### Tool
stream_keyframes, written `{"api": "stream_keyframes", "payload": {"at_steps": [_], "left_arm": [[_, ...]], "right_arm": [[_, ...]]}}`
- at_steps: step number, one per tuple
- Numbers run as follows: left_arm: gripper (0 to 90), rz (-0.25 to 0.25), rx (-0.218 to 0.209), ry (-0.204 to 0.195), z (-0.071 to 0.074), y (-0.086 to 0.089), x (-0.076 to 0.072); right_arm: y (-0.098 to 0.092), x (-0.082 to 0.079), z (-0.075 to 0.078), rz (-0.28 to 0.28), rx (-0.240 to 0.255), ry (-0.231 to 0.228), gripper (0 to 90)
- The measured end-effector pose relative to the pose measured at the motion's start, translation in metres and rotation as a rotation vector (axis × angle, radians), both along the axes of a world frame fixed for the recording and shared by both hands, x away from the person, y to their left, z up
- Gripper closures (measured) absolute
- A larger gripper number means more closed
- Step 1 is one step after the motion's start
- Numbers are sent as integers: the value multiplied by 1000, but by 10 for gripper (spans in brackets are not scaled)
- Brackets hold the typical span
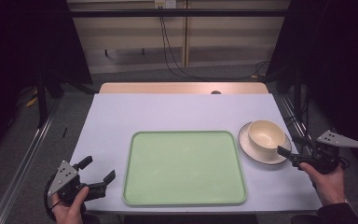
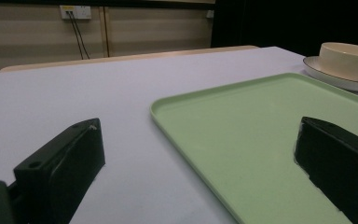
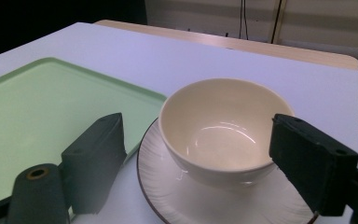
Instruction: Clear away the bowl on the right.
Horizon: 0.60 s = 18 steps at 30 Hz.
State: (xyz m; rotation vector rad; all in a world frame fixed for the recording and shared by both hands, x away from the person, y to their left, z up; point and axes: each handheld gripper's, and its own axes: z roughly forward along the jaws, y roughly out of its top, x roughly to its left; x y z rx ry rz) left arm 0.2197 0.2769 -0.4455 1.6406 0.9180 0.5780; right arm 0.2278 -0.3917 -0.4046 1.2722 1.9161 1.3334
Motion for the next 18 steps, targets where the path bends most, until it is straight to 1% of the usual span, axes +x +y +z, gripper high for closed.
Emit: {"api": "stream_keyframes", "payload": {"at_steps": [1, 2, 5, 8, 11, 12, 13, 14, 15, 16, 18], "left_arm": [[17, 0, 0, 0, 0, 0, 0], [17, 0, -4, 2, 0, 0, 0], [17, 2, 2, 0, 0, 0, 0], [17, -4, -4, 2, 0, 1, 0], [17, 2, -4, 1, 0, 0, 0], [17, 2, -2, 1, 0, 0, 1], [17, -1, 10, 1, 0, 1, 1], [17, 0, 11, 1, 0, 1, 1], [17, 1, 9, 3, 0, 1, 1], [17, 1, 11, 6, -1, 1, 1], [17, 0, 5, 7, -1, 1, 1]], "right_arm": [[0, 0, 0, 0, 0, 0, 184], [-3, 4, 2, 1, 0, 6, 186], [-4, 10, 6, 9, -9, 59, 187], [-6, 15, 8, 5, -7, 65, 188], [-9, 21, 10, -7, -32, 77, 189], [-10, 22, 10, -10, -31, 89, 214], [-11, 24, 11, 1, -24, 108, 252], [-12, 25, 11, 4, -24, 111, 243], [-13, 27, 11, 0, -29, 116, 219], [-13, 28, 11, -11, -37, 118, 212], [-15, 30, 11, -19, -55, 124, 223]]}}
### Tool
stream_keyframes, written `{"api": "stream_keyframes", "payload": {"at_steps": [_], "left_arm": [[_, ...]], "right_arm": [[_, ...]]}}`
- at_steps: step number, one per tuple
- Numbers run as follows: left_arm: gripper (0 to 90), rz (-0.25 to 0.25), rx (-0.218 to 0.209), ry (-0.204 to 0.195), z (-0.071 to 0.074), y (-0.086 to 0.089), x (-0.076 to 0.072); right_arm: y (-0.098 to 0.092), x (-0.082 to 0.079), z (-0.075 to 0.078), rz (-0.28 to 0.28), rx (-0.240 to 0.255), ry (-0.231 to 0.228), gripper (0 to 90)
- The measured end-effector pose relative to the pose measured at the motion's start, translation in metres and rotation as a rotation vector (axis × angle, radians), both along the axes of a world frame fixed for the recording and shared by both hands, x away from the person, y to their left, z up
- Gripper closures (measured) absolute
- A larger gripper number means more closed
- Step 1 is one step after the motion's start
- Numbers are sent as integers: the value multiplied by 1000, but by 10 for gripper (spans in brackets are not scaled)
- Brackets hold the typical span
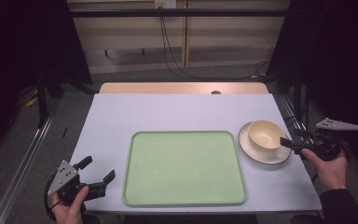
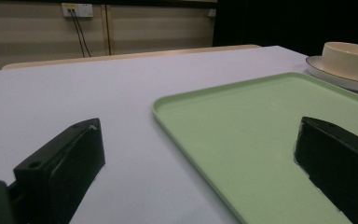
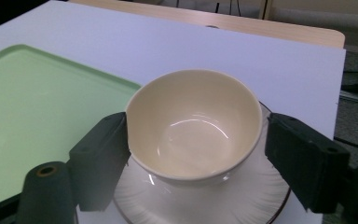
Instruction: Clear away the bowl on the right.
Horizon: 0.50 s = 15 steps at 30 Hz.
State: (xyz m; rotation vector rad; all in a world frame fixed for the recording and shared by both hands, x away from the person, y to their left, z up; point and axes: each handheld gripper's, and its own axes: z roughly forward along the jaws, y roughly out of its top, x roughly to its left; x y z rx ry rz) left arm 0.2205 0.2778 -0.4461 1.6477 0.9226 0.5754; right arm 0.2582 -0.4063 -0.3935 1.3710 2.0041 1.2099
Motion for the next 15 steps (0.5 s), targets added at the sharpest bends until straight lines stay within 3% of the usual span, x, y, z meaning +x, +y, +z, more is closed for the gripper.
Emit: {"api": "stream_keyframes", "payload": {"at_steps": [5, 13, 15], "left_arm": [[17, 2, 8, -3, 0, 0, 0], [17, 1, 9, -2, 0, 0, 0], [17, -1, 10, -4, 0, -1, 0]], "right_arm": [[-3, 8, -2, -21, -27, 27, 242], [-5, 35, -7, -31, -56, 112, 268], [-4, 41, -9, -28, -67, 126, 312]]}}
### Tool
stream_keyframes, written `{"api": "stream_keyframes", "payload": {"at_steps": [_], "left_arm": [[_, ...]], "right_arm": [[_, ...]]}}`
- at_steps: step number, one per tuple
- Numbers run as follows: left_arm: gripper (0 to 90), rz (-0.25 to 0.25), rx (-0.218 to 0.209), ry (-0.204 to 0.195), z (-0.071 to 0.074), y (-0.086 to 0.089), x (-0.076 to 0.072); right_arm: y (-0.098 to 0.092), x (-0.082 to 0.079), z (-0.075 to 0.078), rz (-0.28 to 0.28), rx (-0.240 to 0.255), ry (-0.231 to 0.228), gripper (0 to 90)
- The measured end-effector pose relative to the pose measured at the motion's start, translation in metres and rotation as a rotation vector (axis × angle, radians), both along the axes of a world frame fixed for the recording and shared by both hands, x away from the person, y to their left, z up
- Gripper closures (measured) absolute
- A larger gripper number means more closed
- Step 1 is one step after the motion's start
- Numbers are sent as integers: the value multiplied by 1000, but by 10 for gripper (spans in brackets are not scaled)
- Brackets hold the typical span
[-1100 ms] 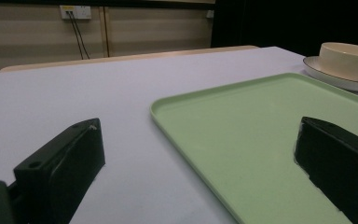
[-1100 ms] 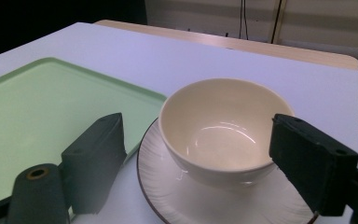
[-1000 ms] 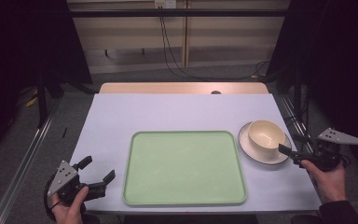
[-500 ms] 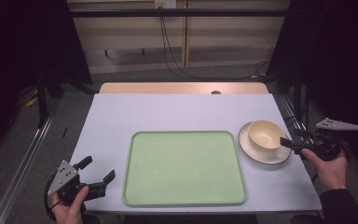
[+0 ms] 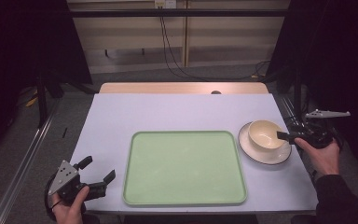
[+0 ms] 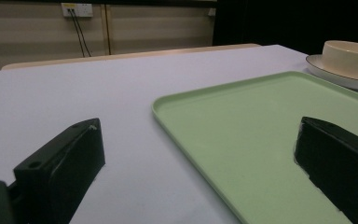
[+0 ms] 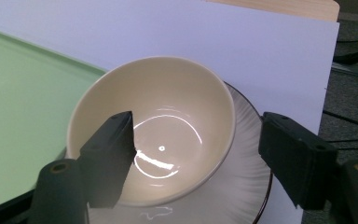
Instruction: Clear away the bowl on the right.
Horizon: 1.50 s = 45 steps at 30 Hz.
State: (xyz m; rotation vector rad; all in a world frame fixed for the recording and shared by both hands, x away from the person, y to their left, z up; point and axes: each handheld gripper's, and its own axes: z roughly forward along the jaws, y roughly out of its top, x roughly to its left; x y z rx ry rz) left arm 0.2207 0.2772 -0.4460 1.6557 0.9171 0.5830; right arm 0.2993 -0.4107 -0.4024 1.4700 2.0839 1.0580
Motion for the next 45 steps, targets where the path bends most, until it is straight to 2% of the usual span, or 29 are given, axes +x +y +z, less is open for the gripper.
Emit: {"api": "stream_keyframes", "payload": {"at_steps": [2, 7, 9, 11, 19, 23, 26, 30, 33, 34, 39, 42, 45], "left_arm": [[17, 0, 0, 0, 0, 0, 0], [17, -5, -1, 4, 0, 0, 0], [17, -4, 2, 2, 0, 0, 0], [17, -3, 3, 1, 0, 0, 0], [17, -6, 1, 3, 0, -1, 0], [17, -7, 2, 2, 0, -1, 0], [17, -7, 4, 3, 0, 0, 0], [17, -7, 4, 3, 0, -1, 0], [17, -5, 3, 3, 0, -1, 0], [17, -5, 3, 3, 0, -1, 0], [17, -6, 4, 4, 0, 0, 1], [17, -6, 3, 4, 0, 0, 1], [17, -7, 3, 4, 0, -1, 1]], "right_arm": [[1, 4, -3, -2, -28, 12, 319], [1, 13, -11, -2, -49, 62, 321], [1, 15, -14, -6, -28, 83, 325], [0, 15, -17, -12, -31, 86, 325], [1, 21, -29, -13, -52, 148, 351], [5, 27, -34, -10, -66, 173, 396], [8, 32, -35, -13, -75, 195, 471], [7, 36, -35, -15, -64, 197, 531], [7, 37, -38, -14, -89, 210, 597], [7, 37, -40, -26, -79, 210, 620], [7, 39, -43, -28, -71, 235, 668], [10, 41, -43, -31, -97, 240, 700], [10, 42, -43, -41, -98, 241, 733]]}}
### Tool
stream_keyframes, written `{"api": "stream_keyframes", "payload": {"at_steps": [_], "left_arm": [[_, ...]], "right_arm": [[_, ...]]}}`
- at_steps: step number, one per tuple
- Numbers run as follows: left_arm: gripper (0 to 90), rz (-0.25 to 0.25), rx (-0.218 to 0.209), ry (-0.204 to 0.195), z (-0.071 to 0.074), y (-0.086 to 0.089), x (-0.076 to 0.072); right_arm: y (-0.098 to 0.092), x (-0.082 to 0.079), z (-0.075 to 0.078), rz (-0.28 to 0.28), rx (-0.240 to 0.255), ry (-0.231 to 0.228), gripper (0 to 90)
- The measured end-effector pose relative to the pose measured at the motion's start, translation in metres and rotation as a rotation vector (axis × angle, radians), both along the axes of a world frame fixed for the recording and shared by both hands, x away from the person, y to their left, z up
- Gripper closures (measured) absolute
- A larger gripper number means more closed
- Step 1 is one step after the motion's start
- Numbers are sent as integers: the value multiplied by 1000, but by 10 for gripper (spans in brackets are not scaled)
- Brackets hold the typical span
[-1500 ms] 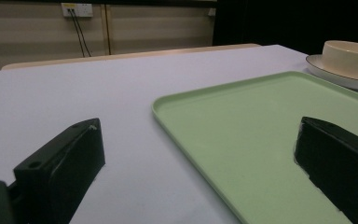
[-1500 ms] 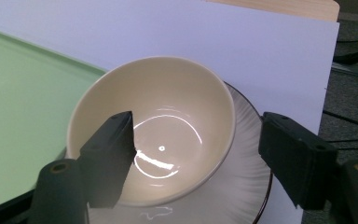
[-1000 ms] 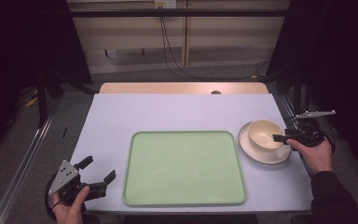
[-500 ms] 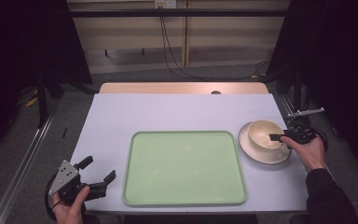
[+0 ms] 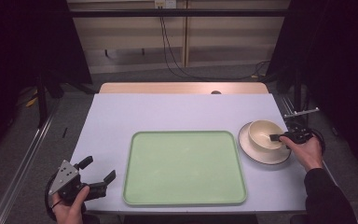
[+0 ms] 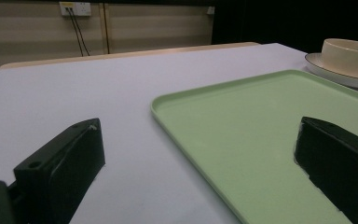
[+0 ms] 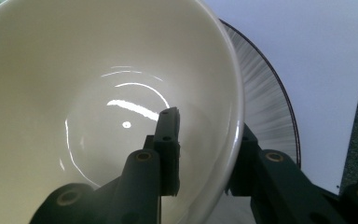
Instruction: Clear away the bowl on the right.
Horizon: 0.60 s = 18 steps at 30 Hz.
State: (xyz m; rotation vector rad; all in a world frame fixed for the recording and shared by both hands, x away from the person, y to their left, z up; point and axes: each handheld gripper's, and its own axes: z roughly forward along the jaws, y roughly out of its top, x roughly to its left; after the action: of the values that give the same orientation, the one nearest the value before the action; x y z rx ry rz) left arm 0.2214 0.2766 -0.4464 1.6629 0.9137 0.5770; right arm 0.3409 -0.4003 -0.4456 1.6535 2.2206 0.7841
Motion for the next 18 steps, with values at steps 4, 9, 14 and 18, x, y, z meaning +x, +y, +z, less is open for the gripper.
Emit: {"api": "stream_keyframes", "payload": {"at_steps": [4, 9, 14, 18], "left_arm": [[17, 0, 4, -2, 0, 0, 0], [17, 1, -1, 2, 0, 1, -1], [17, 8, -2, 1, 0, 1, -1], [17, 3, 4, 0, 0, 1, -1]], "right_arm": [[2, 2, 1, -1, -9, -11, 785], [1, 2, 1, -15, 11, -4, 811], [-1, 3, 1, -30, 61, 22, 836], [-2, 4, 2, -35, 64, 30, 839]]}}
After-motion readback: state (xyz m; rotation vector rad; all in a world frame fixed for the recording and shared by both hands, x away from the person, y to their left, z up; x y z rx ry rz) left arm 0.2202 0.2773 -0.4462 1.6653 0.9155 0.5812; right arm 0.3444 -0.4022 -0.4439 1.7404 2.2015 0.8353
